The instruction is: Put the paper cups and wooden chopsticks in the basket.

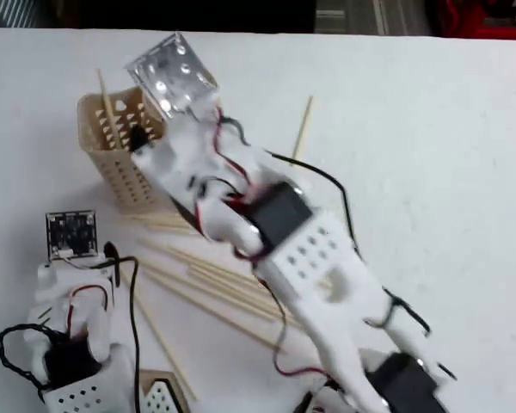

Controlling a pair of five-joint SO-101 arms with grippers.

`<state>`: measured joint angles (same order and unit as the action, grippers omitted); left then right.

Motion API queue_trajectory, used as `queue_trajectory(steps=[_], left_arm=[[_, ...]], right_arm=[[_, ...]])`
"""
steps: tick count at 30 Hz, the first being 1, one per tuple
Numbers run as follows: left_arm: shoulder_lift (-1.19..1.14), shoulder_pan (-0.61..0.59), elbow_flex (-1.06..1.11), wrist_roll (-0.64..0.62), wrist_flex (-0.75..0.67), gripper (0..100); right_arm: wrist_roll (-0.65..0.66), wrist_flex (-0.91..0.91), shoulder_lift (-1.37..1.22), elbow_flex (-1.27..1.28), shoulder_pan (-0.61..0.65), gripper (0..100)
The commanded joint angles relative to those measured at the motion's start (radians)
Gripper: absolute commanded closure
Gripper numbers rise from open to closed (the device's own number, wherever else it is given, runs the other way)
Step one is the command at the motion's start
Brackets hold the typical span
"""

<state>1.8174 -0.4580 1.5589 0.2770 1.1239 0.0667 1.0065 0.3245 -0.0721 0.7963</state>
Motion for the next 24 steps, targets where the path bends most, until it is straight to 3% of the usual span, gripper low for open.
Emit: queue_trajectory(steps=[1,7,12,18,24], left_arm=[[0.010,-0.004,-0.003,0.009,-0.020,80],[0.010,-0.004,-0.003,0.009,-0.020,80],[0.010,-0.004,-0.002,0.009,-0.020,80],[0.010,-0.004,-0.002,0.009,-0.020,80],[0.010,-0.004,-0.002,0.009,-0.020,80]], right_arm=[[0.066,0.177,0.110,-0.040,-0.018,85.4],[0.170,0.544,0.139,-0.040,-0.041,85.4],[0.313,0.670,0.139,0.048,-0.137,85.4],[0.434,0.608,0.139,0.336,-0.213,85.1],[0.517,0.320,0.139,0.649,-0.283,85.0]])
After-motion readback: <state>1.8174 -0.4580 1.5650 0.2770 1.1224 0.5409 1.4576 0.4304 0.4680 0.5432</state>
